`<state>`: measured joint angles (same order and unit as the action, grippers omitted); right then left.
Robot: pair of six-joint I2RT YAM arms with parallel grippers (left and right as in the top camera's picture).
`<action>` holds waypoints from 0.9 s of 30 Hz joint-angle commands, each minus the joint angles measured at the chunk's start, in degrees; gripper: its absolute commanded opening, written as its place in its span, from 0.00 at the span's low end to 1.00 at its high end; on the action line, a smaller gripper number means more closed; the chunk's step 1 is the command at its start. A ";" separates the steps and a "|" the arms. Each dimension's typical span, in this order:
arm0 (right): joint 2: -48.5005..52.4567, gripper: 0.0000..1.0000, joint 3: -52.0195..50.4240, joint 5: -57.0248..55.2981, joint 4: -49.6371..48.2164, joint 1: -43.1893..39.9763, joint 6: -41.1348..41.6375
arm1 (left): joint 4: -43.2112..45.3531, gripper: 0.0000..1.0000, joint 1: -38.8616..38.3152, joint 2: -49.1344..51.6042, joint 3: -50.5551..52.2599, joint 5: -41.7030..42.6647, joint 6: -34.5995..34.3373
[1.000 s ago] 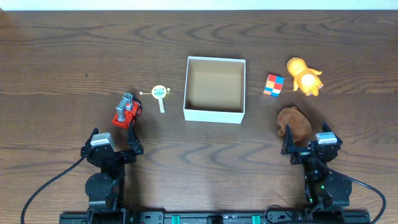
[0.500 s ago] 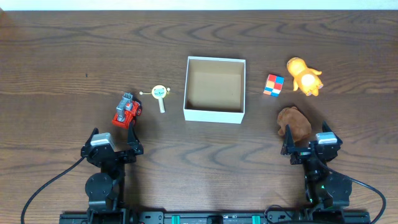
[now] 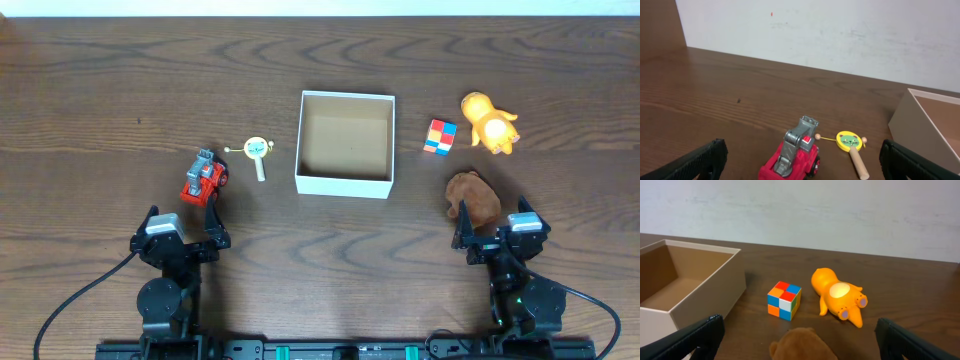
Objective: Pack container
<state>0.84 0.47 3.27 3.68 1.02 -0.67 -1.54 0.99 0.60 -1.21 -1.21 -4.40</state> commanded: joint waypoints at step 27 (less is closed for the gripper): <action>54.86 0.99 40.26 -8.57 -8.76 0.66 0.11 | -2.51 0.98 -0.22 0.02 0.98 -0.28 0.76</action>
<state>46.94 32.60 -4.99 -6.68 1.06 -4.62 -1.78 0.99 0.69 -1.37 -1.21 -4.40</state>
